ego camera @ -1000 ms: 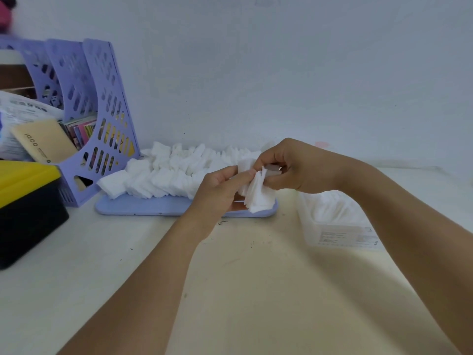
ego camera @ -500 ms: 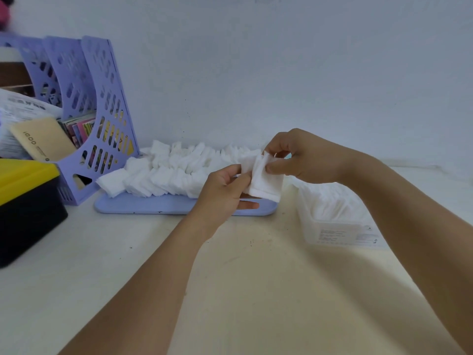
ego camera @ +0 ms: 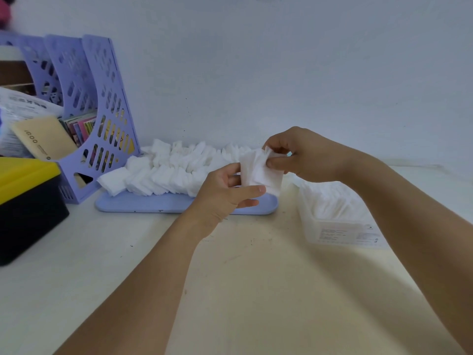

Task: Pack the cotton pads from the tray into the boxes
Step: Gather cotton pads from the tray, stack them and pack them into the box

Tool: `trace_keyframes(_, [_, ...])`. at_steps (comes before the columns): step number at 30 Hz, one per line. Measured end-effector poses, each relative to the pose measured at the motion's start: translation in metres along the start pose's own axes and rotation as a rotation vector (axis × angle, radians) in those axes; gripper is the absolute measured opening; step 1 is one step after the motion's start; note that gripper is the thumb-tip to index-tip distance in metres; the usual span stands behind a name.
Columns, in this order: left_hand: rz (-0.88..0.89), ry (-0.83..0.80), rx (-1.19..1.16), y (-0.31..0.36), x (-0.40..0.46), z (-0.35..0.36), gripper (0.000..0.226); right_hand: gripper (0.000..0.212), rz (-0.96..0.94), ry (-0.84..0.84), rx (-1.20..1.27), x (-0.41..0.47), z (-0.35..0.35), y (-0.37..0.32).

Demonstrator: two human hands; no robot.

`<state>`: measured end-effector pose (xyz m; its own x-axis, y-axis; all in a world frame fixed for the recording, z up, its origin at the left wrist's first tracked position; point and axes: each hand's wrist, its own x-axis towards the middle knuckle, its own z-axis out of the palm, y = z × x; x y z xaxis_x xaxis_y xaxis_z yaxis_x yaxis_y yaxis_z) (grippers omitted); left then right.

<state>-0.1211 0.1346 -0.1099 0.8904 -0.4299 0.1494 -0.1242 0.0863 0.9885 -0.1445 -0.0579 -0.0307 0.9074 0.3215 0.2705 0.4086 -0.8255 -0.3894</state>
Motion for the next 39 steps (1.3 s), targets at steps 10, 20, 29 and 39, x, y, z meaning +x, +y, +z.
trace_keyframes(10, [-0.045, 0.061, -0.021, -0.002, 0.003, 0.002, 0.027, 0.01, -0.045, 0.038, -0.035, 0.003, 0.006, 0.003])
trace_keyframes(20, [-0.065, 0.138, -0.081, 0.0, 0.005, 0.003, 0.024, 0.006, -0.132, 0.325, 0.152, -0.002, -0.013, -0.005])
trace_keyframes(29, [-0.067, 0.115, -0.093, 0.004, 0.002, 0.005, 0.017, 0.01, -0.125, 0.044, -0.002, -0.003, -0.009, -0.01])
trace_keyframes(39, [-0.056, 0.048, -0.09, 0.002, 0.0, 0.004, 0.028, 0.007, -0.124, 0.205, 0.026, 0.004, 0.006, -0.005])
